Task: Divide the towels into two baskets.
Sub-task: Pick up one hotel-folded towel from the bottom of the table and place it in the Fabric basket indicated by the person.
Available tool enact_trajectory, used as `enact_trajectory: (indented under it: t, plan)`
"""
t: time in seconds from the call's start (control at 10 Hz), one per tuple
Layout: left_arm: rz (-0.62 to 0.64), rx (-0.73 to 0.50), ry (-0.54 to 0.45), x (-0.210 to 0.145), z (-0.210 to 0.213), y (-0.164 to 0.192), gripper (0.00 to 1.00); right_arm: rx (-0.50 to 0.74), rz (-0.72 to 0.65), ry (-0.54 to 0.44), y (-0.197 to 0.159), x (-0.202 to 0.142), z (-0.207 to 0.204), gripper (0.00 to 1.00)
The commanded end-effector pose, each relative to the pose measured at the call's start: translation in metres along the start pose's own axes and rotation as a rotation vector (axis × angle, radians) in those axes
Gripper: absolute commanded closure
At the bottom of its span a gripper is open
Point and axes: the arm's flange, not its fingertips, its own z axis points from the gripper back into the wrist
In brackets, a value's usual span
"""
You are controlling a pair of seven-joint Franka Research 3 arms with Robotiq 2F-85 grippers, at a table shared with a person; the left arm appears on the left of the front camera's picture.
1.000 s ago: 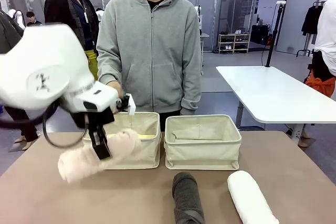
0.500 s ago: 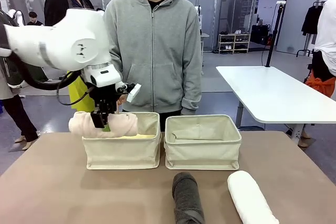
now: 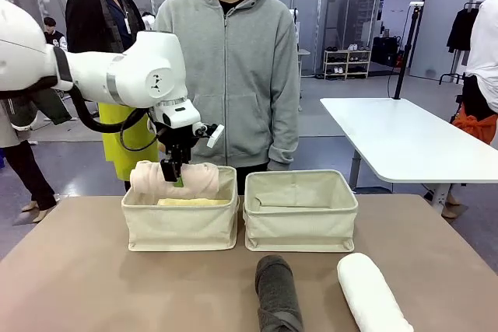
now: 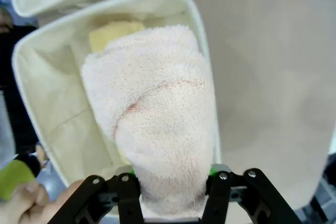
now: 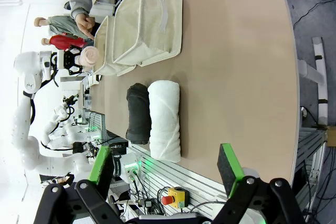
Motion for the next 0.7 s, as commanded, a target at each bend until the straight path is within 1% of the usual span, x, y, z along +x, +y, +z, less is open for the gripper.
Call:
enact_trajectory:
  t: [0.0,0.1,0.2,0.3,0.4,0.5,0.6]
  plan:
    - [0.043,-0.037,0.015,0.0,-0.013,0.02,0.63,0.01,0.008,-0.006,0.004,-0.002,0.002,0.0]
    - [0.058,-0.055,-0.008,-0.003,-0.023,0.026,0.63,0.01,0.008,-0.006,0.004,-0.002,0.002,0.0]
    - [0.063,-0.066,0.0,-0.005,-0.033,0.028,0.63,0.01,0.008,-0.006,0.004,-0.002,0.002,0.0]
    - [0.072,-0.081,-0.013,-0.006,-0.041,0.029,0.63,0.01,0.008,-0.006,0.004,-0.002,0.002,0.0]
    - [0.073,-0.101,-0.023,-0.006,-0.046,0.028,0.47,0.01,0.008,-0.006,0.004,-0.002,0.002,0.0]
    - [0.072,-0.092,-0.016,-0.007,-0.05,0.028,0.23,0.01,0.008,-0.006,0.004,-0.002,0.002,0.0]
    - [0.069,-0.091,-0.013,-0.009,-0.051,0.027,0.07,0.01,0.008,-0.006,0.004,-0.002,0.002,0.0]
